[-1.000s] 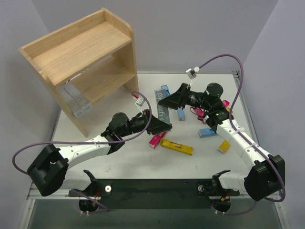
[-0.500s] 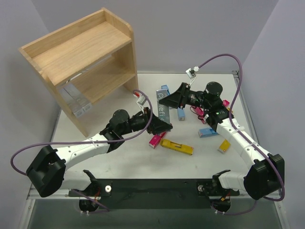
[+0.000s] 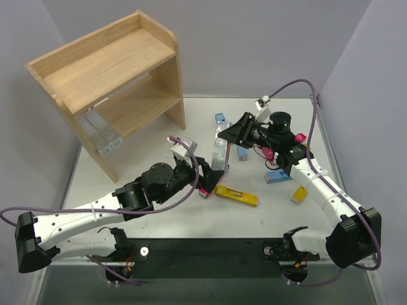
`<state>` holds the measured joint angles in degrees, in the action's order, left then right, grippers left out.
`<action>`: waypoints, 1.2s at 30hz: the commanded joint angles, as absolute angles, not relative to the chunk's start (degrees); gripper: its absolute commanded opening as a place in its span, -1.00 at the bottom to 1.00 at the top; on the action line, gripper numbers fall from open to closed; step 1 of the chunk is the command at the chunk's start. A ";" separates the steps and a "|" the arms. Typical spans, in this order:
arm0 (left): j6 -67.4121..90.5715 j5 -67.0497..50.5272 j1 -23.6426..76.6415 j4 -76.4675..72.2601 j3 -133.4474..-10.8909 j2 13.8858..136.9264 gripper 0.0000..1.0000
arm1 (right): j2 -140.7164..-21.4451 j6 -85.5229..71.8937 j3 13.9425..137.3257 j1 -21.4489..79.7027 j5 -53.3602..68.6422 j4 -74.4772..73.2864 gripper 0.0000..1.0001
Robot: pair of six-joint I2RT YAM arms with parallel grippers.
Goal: Place and organize the toothpastes onto the shelf
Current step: Pick up the toothpaste from the center of the board.
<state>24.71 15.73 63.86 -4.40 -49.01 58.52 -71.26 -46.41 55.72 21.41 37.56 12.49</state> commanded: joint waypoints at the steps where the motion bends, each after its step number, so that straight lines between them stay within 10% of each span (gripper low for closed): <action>1: 21.79 37.86 71.43 -0.79 -52.20 60.63 0.95 | -67.76 -50.36 59.15 21.53 28.31 9.58 -0.46; 22: 35.77 46.50 71.46 -5.26 -55.29 73.12 0.91 | -68.03 -58.18 57.74 23.55 25.49 12.66 -0.46; 36: 31.64 47.20 71.28 -13.36 -53.26 74.01 -0.34 | -67.50 -58.98 55.90 24.17 26.37 12.83 -0.21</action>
